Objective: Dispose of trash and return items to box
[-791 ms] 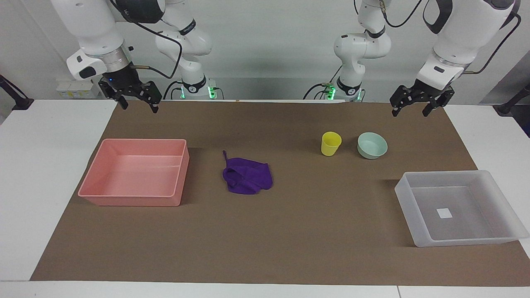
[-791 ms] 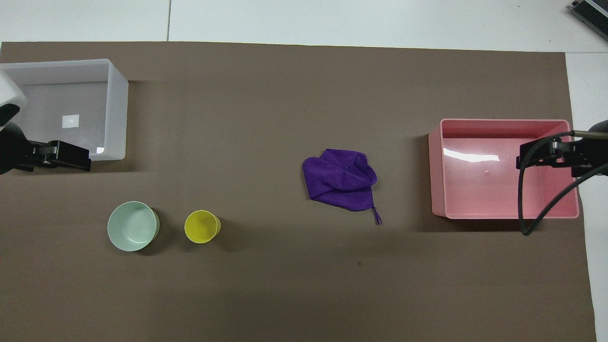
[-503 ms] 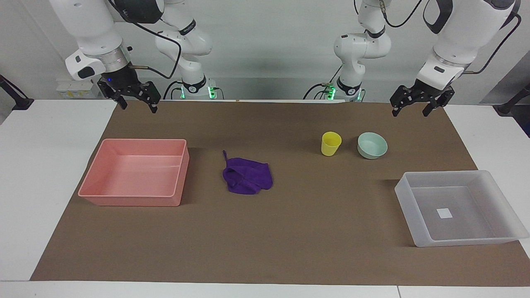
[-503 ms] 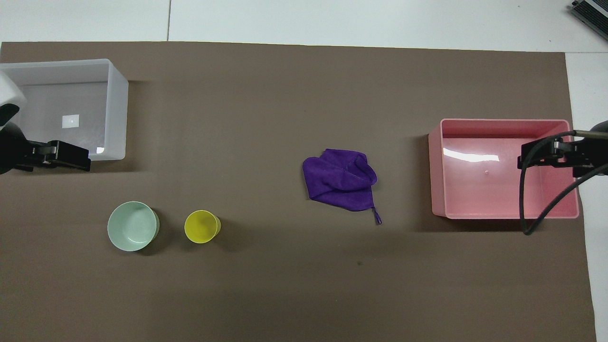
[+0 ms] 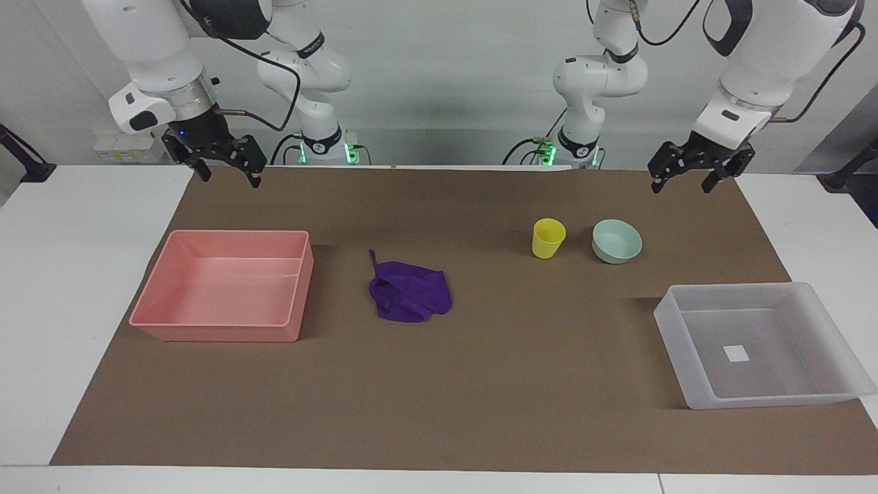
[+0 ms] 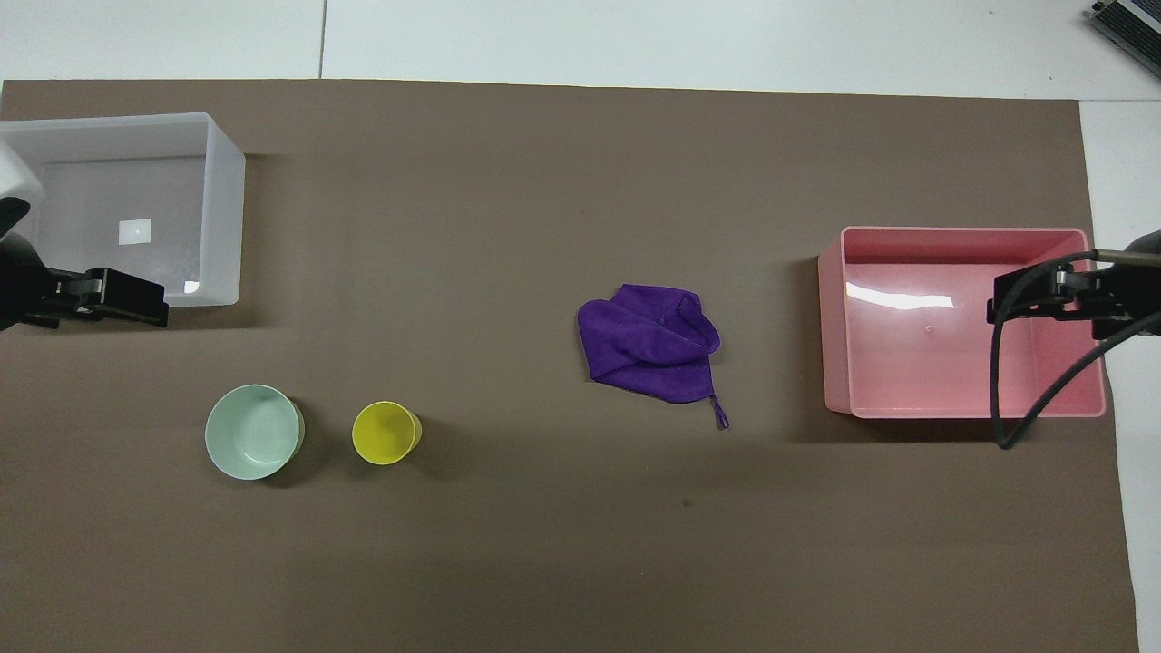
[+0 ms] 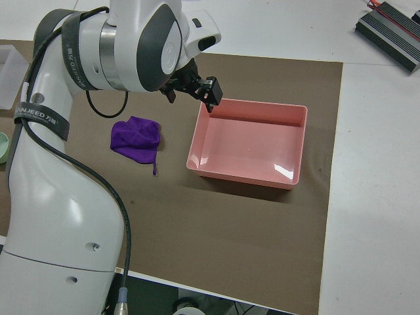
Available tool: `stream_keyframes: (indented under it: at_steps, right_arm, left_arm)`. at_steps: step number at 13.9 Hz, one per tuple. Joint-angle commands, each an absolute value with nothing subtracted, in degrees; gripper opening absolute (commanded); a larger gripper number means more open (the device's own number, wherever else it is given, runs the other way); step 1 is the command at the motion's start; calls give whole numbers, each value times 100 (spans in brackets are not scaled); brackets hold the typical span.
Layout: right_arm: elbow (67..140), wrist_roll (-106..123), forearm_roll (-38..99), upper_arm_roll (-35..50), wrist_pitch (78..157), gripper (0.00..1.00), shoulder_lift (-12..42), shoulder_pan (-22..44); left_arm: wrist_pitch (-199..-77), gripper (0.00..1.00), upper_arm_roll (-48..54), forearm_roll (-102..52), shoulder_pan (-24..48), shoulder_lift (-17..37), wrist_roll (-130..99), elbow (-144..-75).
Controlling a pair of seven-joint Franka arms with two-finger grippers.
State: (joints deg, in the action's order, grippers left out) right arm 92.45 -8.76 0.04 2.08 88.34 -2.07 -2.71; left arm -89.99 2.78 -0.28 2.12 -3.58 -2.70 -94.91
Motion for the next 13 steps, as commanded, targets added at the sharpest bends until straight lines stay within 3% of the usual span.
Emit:
stream_keyframes:
  at_steps: [1,5,9,13]
  right_arm:
    - [9562,-703,-18,237,9035,100,-404,-316]
    - [9650,-686,9,255,9369,100,-387,-255]
    - [9650,-983,26,264,10026,100,51,236]
    - [9659,-1984,62,264,11281,100,911,1114]
  left_arm:
    - [-8581,100,255,-104,-287,-308,-167,-9562]
    - [-8455,100,246,-176,-1044,-62,675,-9772]
    - [-9042,100,246,-1088,-1844,-140,1756,-11027]
    - [-10253,100,246,-1169,-1706,-325,1942,-12362]
